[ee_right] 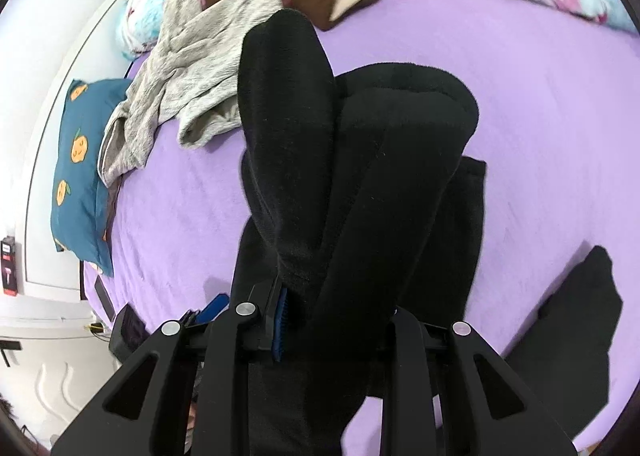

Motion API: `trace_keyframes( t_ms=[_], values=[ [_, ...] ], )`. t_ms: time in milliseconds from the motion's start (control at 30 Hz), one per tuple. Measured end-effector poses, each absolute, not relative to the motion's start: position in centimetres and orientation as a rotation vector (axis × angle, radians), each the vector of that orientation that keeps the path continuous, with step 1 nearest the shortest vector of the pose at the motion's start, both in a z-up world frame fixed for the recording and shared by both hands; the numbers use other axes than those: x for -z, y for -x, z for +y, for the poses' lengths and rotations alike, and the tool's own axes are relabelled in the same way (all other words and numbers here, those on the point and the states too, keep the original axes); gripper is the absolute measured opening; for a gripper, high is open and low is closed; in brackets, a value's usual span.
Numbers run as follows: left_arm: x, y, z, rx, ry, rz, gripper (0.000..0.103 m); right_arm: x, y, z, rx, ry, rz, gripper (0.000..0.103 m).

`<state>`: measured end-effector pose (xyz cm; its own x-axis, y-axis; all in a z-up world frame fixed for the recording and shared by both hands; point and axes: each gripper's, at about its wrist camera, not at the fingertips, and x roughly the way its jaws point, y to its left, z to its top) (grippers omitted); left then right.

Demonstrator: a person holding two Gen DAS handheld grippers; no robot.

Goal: Fold large clothes
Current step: 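Open the left gripper while the right gripper keeps holding the jacket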

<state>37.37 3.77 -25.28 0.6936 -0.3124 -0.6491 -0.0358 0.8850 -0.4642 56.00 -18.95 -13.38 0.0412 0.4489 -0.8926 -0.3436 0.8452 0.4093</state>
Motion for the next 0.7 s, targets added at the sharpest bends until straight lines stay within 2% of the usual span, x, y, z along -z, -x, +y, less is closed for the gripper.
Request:
trace_keyframes(
  t_ms=[400, 600, 700],
  values=[
    [27.2, -36.1, -2.9, 0.120, 0.084, 0.801, 0.046, 25.4, -57.2, -27.4, -0.530, -0.380, 1.455, 0.024],
    [27.5, -36.4, -3.3, 0.126, 0.060, 0.793, 0.046, 28.3, -57.3, -28.4, -0.501, -0.461, 1.454, 0.026],
    [27.4, -36.7, -2.9, 0.131, 0.085, 0.805, 0.046, 28.3, -57.0, -28.1, -0.475, -0.452, 1.445, 0.032]
  ],
)
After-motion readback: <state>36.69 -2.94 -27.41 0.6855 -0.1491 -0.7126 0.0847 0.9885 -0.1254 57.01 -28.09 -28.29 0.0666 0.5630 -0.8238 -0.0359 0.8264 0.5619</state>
